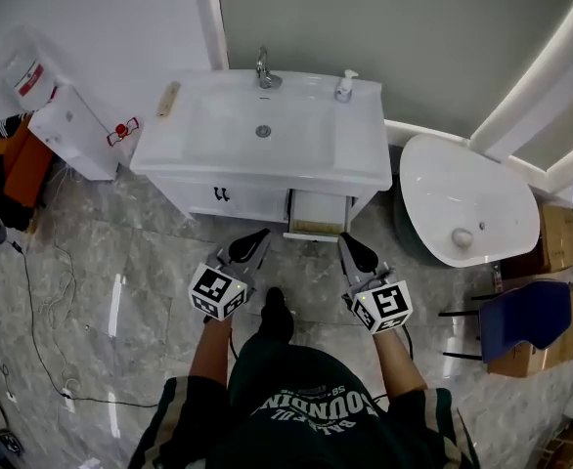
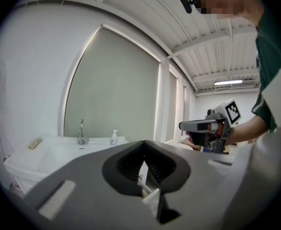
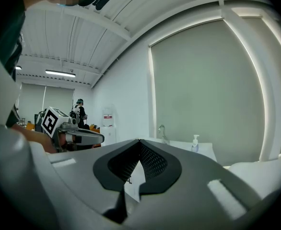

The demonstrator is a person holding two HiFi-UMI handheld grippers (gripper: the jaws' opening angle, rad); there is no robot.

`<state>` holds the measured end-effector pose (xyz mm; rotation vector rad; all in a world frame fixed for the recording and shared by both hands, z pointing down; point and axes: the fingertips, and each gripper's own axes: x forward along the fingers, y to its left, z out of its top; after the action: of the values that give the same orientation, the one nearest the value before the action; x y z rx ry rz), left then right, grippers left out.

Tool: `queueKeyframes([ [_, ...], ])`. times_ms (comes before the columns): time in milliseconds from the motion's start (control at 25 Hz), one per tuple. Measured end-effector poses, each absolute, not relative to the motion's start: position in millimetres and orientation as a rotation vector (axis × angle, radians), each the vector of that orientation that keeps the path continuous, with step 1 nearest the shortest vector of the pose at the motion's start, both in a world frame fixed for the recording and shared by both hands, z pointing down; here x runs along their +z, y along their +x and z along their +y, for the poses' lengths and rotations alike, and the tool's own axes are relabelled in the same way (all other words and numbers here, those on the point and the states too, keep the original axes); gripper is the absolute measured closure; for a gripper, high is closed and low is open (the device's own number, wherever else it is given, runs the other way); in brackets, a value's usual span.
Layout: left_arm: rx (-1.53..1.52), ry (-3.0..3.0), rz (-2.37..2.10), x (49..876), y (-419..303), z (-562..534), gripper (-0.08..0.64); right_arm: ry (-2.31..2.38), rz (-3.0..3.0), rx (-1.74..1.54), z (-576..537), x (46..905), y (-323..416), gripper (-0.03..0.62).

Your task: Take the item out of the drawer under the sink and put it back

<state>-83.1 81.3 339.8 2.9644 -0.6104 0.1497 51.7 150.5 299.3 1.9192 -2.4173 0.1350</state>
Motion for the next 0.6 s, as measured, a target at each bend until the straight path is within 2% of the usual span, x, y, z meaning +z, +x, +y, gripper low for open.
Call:
queueKeyframes([
  [320,0.148,2.933,-0.662,343,-80,-25,0.511,1.961,-2.347,0.181,60,308,83,0.591],
  [600,0.186,2.888,-0.7,364,-65,-61,0.511,1.937,-2.331,0.233,23,327,107,0.591],
])
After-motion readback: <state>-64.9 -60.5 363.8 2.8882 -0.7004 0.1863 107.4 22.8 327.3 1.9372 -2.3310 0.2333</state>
